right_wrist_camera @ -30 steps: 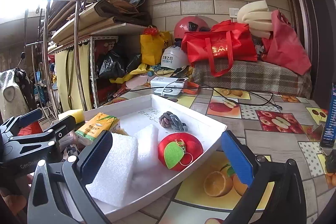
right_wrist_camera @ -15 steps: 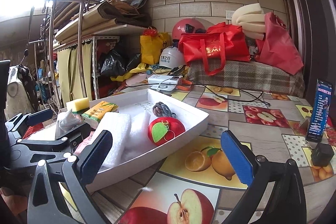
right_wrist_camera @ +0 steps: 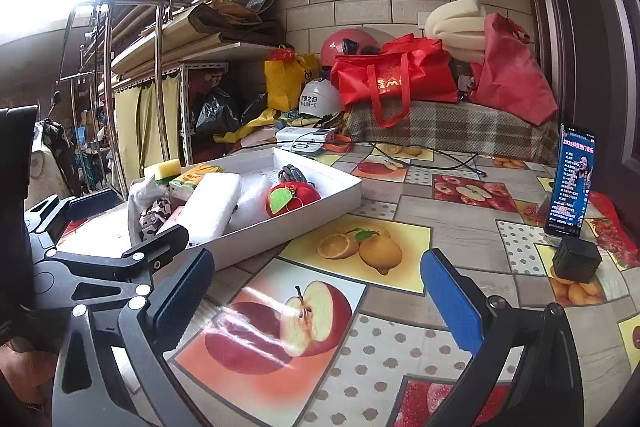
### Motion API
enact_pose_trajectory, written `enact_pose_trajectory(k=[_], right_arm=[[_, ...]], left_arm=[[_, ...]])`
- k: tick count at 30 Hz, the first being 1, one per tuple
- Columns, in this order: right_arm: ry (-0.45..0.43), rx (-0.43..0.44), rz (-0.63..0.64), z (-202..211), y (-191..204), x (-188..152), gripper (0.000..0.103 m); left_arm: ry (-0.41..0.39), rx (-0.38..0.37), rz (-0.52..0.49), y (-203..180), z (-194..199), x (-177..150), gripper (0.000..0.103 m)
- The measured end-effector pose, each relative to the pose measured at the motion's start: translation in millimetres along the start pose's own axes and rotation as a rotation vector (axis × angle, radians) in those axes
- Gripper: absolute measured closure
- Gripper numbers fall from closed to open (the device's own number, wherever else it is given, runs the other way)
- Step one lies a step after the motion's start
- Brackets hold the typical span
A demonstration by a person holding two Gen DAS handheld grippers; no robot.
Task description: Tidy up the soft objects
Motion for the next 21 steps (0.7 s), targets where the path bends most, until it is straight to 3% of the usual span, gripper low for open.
enact_pose_trajectory(k=[5,8,14,21], right_arm=[[-0.026,0.015,-0.029,25.0,-4.2,-6.0,0.000],[-0.106,0.011,-0.052,49.5,-10.3,-4.5,0.000],[-0.264,-0.041,-0.058,100.0,-15.0,-3.9,0.000],[-0.294,-0.195,-0.115,127.0,-21.5,-14.3,0.000]], left_arm=[[-0.018,0.017,0.066,7.0,18.4,-2.7,0.000],[-0.047,0.067,0.091,10.2,31.1,-4.1,0.000],[-0.088,0.138,0.029,-3.8,48.7,-5.4,0.000],[-0.125,0.234,0.017,-15.1,76.3,-12.9,0.000]])
Point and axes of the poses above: each gripper's, at about its wrist camera, not at the fingertips, and z roughly against the way its jaws point, y to its left, x to its top, the point moved 3 cm from there along -z, roughly the way its jaws point, and after that the axes turned 7 degrees about x, right-handed, at the moved point
